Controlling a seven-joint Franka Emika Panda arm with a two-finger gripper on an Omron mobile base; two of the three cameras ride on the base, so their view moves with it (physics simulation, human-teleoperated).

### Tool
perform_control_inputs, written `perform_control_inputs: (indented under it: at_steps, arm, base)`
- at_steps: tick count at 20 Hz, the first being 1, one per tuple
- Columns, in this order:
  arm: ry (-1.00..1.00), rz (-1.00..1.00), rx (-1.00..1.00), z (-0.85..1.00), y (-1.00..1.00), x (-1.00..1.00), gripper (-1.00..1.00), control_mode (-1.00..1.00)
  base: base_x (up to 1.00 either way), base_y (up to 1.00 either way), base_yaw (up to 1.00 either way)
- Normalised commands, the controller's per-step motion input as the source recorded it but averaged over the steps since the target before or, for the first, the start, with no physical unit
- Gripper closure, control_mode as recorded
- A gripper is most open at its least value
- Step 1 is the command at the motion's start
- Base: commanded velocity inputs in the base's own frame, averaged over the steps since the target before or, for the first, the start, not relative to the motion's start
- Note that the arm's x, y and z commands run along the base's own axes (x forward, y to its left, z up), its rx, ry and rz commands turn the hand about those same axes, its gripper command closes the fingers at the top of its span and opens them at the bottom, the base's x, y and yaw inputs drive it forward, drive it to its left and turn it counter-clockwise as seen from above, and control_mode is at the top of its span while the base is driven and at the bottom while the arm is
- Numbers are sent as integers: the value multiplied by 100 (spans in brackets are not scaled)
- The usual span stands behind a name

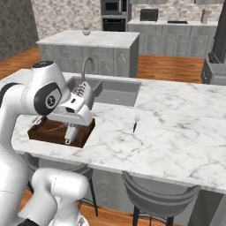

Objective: Take the tongs from the drawer on the left and place them on the dining counter next to the tray containing the hot dog.

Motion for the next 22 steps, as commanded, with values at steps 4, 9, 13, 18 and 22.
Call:
perform_control_inputs:
  at_steps: [4, 9, 13, 18, 22]
  arm:
    - [0, 0, 0, 0, 0, 0, 100, 100]
    - [0, 0, 0, 0, 0, 0, 100, 100]
    - [7, 2, 0, -35, -2, 75, 100, -100]
    - [26, 14, 2, -48, -2, 87, 100, -100]
    - [14, 13, 2, -43, -2, 67, 100, -100]
  base:
    - [31, -20, 0]
    - [34, -1, 0]
    - [0, 0, 0]
    - [0, 0, 0]
    - [0, 0, 0]
